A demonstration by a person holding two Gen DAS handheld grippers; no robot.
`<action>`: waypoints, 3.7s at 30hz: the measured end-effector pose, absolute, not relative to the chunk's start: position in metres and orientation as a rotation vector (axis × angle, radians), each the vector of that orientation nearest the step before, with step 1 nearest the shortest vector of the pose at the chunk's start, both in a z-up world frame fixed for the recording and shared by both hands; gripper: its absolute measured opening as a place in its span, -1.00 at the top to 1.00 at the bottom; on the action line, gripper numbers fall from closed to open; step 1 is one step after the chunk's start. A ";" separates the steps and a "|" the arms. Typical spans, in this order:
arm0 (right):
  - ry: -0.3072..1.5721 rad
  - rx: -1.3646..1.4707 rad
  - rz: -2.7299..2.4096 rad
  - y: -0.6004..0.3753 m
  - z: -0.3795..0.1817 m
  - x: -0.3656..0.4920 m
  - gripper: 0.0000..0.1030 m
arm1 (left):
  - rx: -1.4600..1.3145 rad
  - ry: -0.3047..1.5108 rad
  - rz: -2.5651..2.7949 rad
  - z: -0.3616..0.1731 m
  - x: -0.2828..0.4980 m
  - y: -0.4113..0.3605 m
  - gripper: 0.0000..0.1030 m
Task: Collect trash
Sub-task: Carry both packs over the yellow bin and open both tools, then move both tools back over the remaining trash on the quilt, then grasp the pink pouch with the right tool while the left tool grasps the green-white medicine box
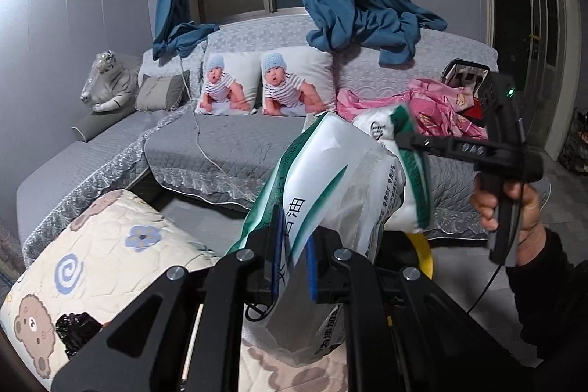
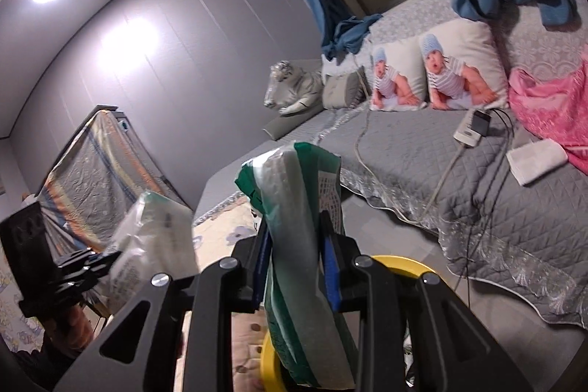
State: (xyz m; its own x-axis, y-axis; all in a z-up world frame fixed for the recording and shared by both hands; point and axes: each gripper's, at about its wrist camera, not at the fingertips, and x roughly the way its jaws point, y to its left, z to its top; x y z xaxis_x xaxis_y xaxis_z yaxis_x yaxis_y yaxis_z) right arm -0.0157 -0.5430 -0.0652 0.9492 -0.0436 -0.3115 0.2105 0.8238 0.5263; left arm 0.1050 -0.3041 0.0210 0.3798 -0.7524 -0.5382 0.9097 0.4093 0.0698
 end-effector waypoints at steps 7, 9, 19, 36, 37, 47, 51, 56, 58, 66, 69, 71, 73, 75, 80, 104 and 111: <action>0.348 0.658 -0.166 -0.559 -0.099 -0.013 0.54 | 0.337 0.543 -1.097 0.008 0.117 -0.326 0.80; 0.369 0.663 -0.177 -0.561 -0.108 -0.010 0.53 | 0.323 0.574 -1.088 0.003 0.124 -0.334 0.80; 0.459 0.697 -0.201 -0.558 -0.141 -0.005 0.53 | 0.270 0.754 -1.015 -0.039 0.160 -0.375 0.80; 0.413 0.714 -0.224 -0.559 -0.138 -0.039 -0.11 | 0.249 0.917 -0.980 -0.091 0.181 -0.434 0.76; 0.394 0.714 -0.227 -0.560 -0.134 -0.044 -0.11 | 0.248 0.924 -0.986 -0.093 0.179 -0.435 0.67; 0.303 0.664 -0.242 -0.558 -0.099 -0.074 -0.12 | 0.190 0.886 -0.990 -0.085 0.161 -0.414 -0.60; 0.303 0.631 -0.200 -0.546 -0.093 -0.069 -0.12 | 0.113 0.793 -0.956 -0.058 0.157 -0.368 -0.60; 0.299 0.584 -0.120 -0.523 -0.081 -0.050 -0.12 | 0.082 0.624 -0.838 -0.021 0.151 -0.280 -0.62; 0.299 0.569 -0.086 -0.512 -0.076 -0.041 -0.12 | 0.071 0.563 -0.772 -0.009 0.149 -0.243 -0.63; 0.346 0.477 0.122 -0.450 -0.062 0.012 -0.21 | 0.047 0.403 -0.446 0.011 0.134 -0.076 -0.76; 0.375 0.399 0.271 -0.413 -0.057 0.036 -0.42 | 0.012 0.395 -0.328 0.007 0.123 -0.015 -0.80; 0.377 0.317 0.370 -0.374 -0.054 0.053 -0.62 | -0.014 0.404 -0.251 -0.001 0.111 0.023 -0.83; 0.397 0.235 0.461 -0.336 -0.053 0.068 -0.66 | -0.040 0.427 -0.192 -0.012 0.101 0.050 -0.83; 0.434 0.140 0.558 -0.296 -0.054 0.083 -0.67 | -0.071 0.473 -0.126 -0.029 0.087 0.074 -0.84; 0.595 -0.152 0.752 -0.186 -0.069 0.125 -0.66 | -0.083 0.587 0.000 -0.065 0.069 0.104 -0.84; 0.925 -0.660 0.897 -0.044 -0.137 0.189 -0.20 | -0.222 0.811 -0.224 -0.129 0.073 0.120 -0.83; 0.896 -0.581 0.868 -0.052 -0.137 0.197 -0.19 | -0.202 0.860 -0.224 -0.130 0.075 0.105 -0.83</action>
